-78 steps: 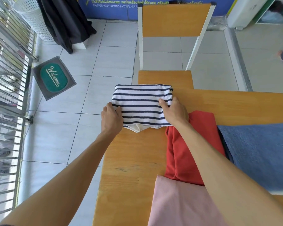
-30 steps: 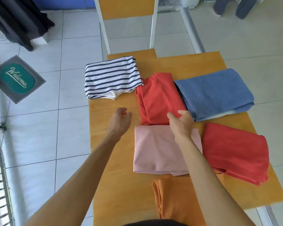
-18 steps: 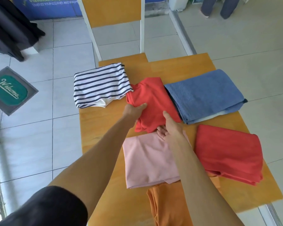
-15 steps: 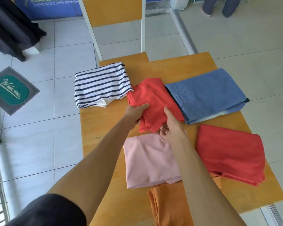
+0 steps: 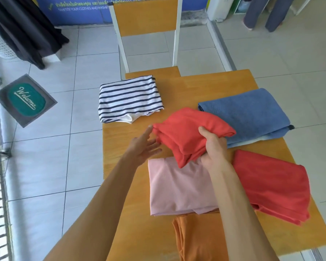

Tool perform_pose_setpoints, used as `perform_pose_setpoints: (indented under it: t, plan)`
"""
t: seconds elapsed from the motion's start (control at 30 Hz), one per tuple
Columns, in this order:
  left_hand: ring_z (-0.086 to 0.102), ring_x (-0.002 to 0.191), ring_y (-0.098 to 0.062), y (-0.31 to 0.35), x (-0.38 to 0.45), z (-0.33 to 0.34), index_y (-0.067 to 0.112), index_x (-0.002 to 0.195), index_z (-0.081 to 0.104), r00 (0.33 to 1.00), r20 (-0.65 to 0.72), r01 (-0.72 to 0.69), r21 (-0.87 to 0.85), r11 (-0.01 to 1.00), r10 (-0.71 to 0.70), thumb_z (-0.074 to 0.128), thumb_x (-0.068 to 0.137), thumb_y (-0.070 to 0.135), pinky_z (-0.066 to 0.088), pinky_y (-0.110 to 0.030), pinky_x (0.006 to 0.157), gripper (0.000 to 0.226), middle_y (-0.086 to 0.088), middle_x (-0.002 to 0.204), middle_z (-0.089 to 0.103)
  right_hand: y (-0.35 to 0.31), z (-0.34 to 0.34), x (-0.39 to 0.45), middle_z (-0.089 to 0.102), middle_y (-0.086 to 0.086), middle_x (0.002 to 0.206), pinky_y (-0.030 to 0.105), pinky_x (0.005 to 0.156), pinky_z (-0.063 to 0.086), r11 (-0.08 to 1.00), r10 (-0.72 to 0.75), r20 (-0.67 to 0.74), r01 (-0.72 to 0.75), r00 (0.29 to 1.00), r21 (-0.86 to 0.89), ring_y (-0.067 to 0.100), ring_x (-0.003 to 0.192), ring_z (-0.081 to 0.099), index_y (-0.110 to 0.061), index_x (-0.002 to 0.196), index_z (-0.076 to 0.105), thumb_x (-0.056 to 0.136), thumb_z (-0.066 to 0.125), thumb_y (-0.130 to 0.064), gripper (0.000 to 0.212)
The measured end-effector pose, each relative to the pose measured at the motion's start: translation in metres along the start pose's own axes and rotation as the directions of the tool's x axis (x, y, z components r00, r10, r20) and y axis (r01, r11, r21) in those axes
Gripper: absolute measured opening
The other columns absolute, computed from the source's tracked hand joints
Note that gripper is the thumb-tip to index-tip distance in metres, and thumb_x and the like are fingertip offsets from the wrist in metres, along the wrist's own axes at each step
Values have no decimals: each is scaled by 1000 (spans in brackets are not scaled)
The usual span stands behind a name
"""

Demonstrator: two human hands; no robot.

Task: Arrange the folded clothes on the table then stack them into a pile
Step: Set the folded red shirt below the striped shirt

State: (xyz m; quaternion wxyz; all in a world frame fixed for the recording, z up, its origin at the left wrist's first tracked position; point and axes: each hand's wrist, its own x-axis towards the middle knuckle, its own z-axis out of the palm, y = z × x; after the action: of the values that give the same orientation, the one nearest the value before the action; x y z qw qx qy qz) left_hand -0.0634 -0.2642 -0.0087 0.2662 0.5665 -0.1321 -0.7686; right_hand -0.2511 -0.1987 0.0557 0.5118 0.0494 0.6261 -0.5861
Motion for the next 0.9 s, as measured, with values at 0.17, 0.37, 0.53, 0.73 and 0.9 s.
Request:
perform_pose_setpoints:
  t: [0.17,0.37,0.53,0.73,0.9]
  plan:
    - [65,106,-42,12,-11,-31,-1,121,49,987,101,139,-168,976,-123,67,79,63,55,-61,81,78,-24,124,56,-5,2,-29,76,11,113,45,80,62,990,44,228,-13,973,-137,26,100,75,-8,126,68,87,74,-8,39]
    - [71,93,-34,19,-21,-83,10,117,68,939,337,139,-170,976,-75,57,77,75,56,-49,71,77,-16,109,72,-5,25,-37,70,15,127,43,99,55,976,167,587,-48,792,-212,29,118,68,-6,128,68,91,70,-14,38]
    - [65,62,-33,44,-33,-120,12,106,69,955,296,30,-38,999,-18,65,67,81,51,-40,56,79,-14,79,69,5,52,-12,71,13,127,44,98,56,930,276,629,-35,727,-367,28,118,68,-8,129,68,91,72,-15,39]
    - [68,101,-45,59,-34,-142,4,121,65,990,102,-120,243,962,98,83,77,35,52,-69,73,57,-20,117,70,27,80,36,77,9,113,39,87,60,816,365,508,-6,781,-578,26,104,74,-10,120,72,80,83,-10,42]
    - [69,101,-24,47,-17,-141,9,120,66,962,-151,-161,355,921,227,71,87,17,59,-40,72,34,-6,107,73,52,94,79,76,11,109,44,92,59,716,144,330,132,933,-685,27,99,73,-7,115,69,82,80,-8,35]
